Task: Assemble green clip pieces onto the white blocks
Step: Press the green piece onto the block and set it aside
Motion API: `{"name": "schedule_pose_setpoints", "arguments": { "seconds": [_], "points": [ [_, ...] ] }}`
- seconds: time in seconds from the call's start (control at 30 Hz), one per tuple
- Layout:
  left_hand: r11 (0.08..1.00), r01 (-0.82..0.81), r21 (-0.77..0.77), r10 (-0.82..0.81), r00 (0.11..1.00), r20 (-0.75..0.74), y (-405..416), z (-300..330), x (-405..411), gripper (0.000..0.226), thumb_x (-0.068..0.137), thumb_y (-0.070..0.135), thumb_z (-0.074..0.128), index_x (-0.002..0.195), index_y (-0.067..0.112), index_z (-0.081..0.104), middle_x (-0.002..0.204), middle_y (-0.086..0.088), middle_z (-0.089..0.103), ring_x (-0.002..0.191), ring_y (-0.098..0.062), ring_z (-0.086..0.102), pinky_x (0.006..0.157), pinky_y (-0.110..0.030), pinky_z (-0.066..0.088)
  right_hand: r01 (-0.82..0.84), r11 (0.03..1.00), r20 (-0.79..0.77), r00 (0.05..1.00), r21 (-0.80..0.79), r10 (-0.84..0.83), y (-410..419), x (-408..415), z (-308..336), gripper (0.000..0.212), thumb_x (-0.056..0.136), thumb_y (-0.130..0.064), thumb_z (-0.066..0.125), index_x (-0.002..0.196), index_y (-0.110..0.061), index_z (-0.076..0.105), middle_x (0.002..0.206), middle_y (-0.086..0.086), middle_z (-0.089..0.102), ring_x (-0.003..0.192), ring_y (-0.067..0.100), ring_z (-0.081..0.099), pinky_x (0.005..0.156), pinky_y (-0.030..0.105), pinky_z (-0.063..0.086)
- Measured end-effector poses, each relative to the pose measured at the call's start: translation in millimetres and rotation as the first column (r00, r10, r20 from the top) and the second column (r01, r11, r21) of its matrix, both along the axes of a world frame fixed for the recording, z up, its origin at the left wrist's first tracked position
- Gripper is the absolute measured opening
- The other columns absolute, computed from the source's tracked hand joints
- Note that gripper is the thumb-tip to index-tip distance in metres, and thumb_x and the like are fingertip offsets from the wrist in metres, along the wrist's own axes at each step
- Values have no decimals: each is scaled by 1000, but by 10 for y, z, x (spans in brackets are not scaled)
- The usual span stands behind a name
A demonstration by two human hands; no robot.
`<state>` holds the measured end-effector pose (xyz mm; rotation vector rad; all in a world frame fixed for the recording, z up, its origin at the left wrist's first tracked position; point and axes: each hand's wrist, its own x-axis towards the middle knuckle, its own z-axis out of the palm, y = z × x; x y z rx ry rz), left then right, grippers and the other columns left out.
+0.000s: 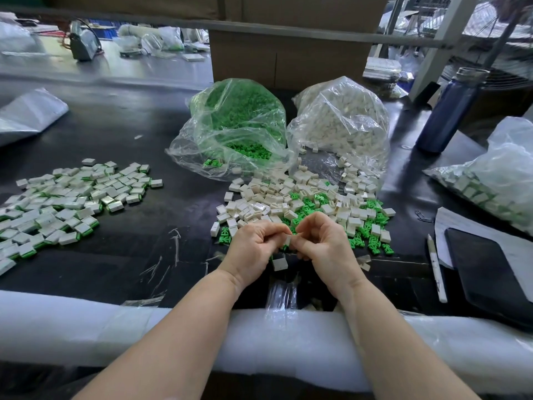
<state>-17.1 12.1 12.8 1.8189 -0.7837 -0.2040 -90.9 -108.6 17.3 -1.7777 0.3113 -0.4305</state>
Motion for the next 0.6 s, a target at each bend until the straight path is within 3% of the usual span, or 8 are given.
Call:
{"name": "schedule_pose_setpoints", "arguments": {
  "seconds": [0.1,0.2,0.33,0.4,0.6],
  "points": [
    [996,0,-88,-9,995,-98,5,26,-9,12,88,2,58,93,6,69,84,-5,64,76,-10,55,77,-21,48,35,999,52,998,38,-37,-1,15,8,15,81,1,68,79,-10,58,66,5,62,56,11,56,55,21,49],
    [999,17,-27,-17,999,-28,-2,16,-7,18,85,5,64,102,5,68,95,-10,67,88,-13,60,86,-21,48,74,995,72,994,73,-80,-19,35,1,10,85,-2,64,79,-9,62,66,3,64,56,7,58,54,19,50],
    [1000,-3,11,3,1000,10,5,22,-9,13,87,4,60,95,6,70,87,0,65,84,-11,61,84,-20,50,152,984,70,987,-93,-146,-28,46,-23,17,89,-3,58,83,-16,68,79,-5,67,73,4,61,70,15,49],
    [1000,-9,23,8,1000,10,7,27,-6,13,89,4,58,92,8,70,84,3,64,82,-12,60,82,-23,51,144,986,73,988,-89,-137,-28,30,-14,22,88,-1,59,85,-20,69,85,-8,68,81,1,62,75,11,48],
    [998,-42,54,37,995,89,-4,-7,-11,10,85,7,64,92,10,71,84,2,64,81,-11,60,78,-16,48,175,966,47,984,-188,-169,-24,34,-23,17,84,-1,63,84,-15,71,82,-7,68,77,-2,61,73,8,46]
  ]
}}
